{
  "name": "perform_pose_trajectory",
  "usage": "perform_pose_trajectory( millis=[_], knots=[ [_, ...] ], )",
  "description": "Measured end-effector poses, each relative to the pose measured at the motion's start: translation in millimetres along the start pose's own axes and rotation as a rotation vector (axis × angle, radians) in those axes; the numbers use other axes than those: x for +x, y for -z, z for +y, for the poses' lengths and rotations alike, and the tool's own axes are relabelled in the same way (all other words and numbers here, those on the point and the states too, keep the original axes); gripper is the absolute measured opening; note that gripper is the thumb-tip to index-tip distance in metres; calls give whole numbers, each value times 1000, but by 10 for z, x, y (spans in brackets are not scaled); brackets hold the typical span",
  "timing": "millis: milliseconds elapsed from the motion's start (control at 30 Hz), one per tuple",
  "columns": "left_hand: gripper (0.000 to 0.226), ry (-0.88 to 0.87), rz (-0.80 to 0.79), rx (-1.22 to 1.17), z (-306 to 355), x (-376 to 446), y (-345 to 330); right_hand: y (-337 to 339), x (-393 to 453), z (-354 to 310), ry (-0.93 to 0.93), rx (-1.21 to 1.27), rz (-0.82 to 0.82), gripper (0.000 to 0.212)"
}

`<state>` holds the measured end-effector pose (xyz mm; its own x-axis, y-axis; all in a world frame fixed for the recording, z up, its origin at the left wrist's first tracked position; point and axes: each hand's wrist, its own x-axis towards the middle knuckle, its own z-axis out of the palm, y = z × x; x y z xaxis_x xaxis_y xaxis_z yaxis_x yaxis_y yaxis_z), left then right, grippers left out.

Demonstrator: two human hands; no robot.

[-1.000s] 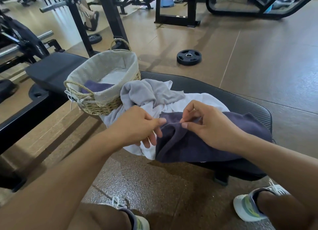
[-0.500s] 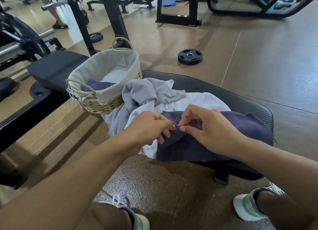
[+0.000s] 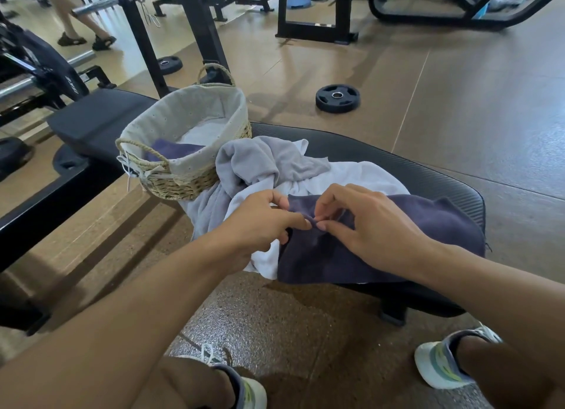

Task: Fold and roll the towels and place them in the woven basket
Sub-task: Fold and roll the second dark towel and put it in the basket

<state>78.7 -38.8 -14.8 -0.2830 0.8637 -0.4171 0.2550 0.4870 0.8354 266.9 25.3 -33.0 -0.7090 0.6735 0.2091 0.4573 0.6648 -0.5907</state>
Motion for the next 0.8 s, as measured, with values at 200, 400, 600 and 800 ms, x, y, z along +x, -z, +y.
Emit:
perform_pose_trajectory(
  millis=[200,400,600,800],
  knots=[
    [37,26,-28,-71,-44,21,-40,-31,4,-2,7,-10,3,10],
    [42,-8,18,-64,-57,43,-12,-36,18,14,21,-43,-14,12],
    [39,-27,3,107,11,-11,137,-5,21,35,-2,24,8,12],
    [32,-5,-42,49,0,6,160,-22,10,25,14,17,6,13]
  ],
)
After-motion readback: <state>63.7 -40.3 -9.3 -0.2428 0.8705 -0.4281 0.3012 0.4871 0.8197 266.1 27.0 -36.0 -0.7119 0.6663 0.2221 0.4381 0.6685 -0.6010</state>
